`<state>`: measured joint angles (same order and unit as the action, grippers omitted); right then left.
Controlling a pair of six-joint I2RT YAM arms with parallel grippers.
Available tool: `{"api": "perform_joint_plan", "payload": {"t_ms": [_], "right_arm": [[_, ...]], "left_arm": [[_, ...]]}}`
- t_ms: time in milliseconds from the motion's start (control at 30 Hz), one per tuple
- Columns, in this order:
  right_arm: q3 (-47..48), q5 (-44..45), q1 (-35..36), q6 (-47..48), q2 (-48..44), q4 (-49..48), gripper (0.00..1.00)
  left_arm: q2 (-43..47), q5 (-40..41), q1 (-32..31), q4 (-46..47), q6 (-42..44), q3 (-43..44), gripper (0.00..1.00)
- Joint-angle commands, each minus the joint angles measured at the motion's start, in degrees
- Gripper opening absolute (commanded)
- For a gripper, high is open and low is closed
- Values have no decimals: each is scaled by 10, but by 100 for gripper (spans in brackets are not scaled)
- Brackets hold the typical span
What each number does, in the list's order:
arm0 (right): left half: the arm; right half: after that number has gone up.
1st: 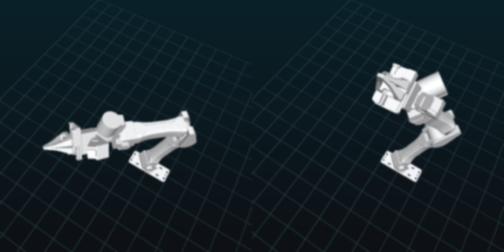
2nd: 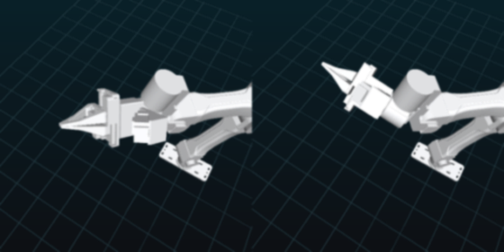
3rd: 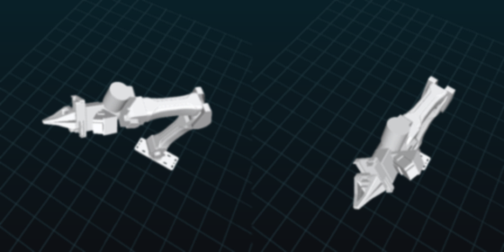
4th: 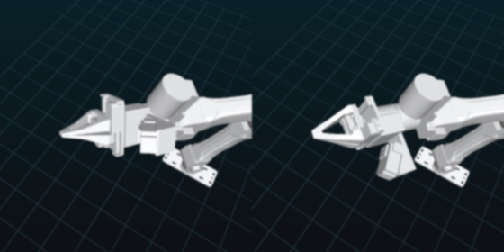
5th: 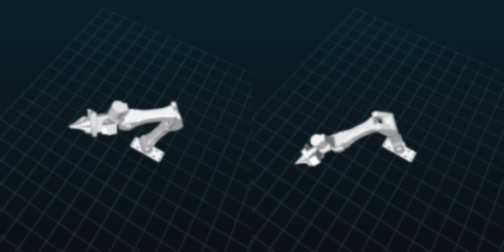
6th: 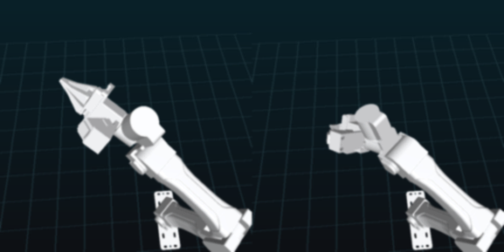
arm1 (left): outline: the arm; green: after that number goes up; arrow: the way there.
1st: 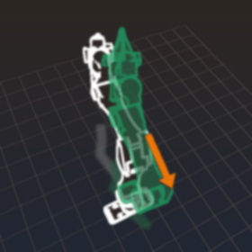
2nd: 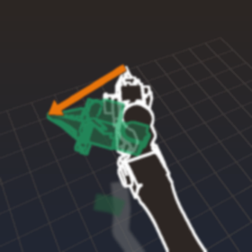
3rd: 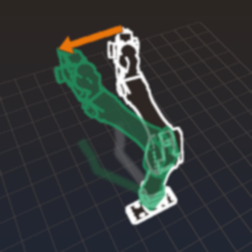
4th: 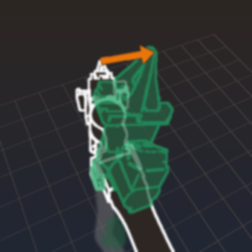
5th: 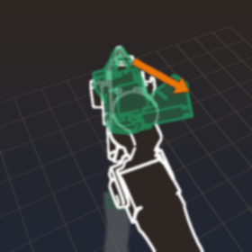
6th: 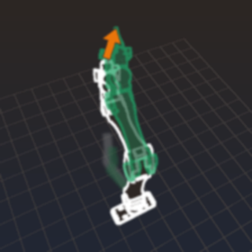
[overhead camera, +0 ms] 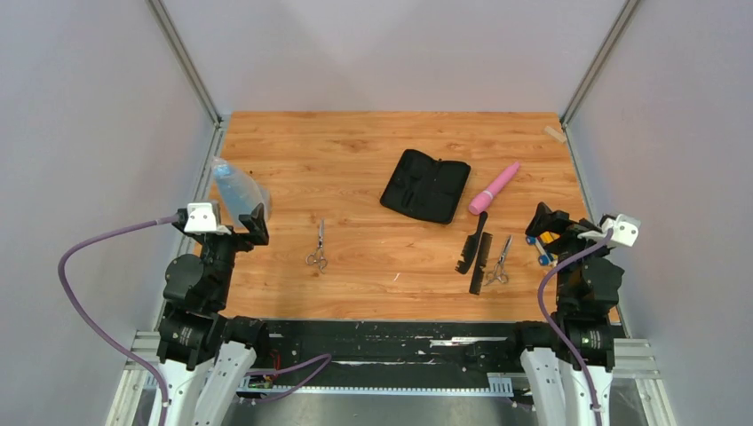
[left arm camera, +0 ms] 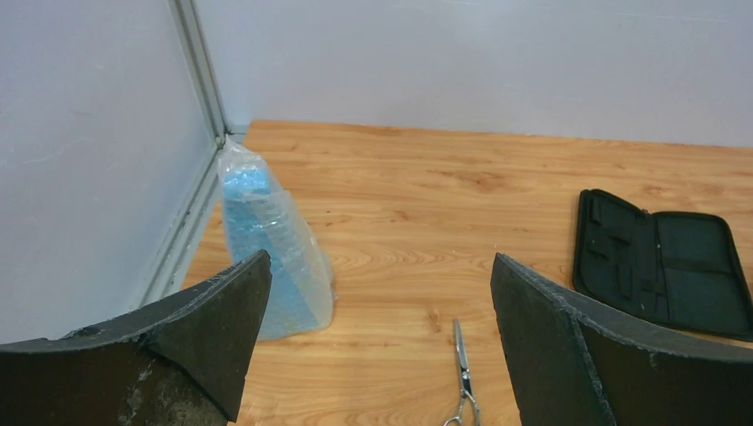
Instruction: Sort the hair-cutting tools
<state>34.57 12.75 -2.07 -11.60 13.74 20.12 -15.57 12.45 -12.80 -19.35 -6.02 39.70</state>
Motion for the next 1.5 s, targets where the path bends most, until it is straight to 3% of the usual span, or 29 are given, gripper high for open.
{"api": "perform_joint_plan", "payload": {"t_ms": [0, 167, 600, 967, 1167, 1300, 1467], "right_arm": [[38, -56, 0, -11, 43, -4, 100], [102, -145, 0, -44, 156, -3, 100], [278, -386, 3, -148, 574, 39, 100], [475, -195, 190, -138, 882, 109, 100], [582, -92, 254, -165, 1037, 139, 100], [616, -57, 274, -192, 1091, 151, 100], [591, -50, 289, -213, 1109, 160, 100]], "left_arm": [[-6, 17, -8, 23, 1, 1, 100], [-13, 19, -20, 20, 1, 1, 100], [-15, 17, -34, 13, 2, 1, 100], [-20, 22, -43, 13, 4, -2, 100], [-30, 26, -50, 18, 6, -5, 100], [-39, 25, -59, 21, 8, -6, 100], [-42, 26, -62, 24, 11, -8, 100]]}}
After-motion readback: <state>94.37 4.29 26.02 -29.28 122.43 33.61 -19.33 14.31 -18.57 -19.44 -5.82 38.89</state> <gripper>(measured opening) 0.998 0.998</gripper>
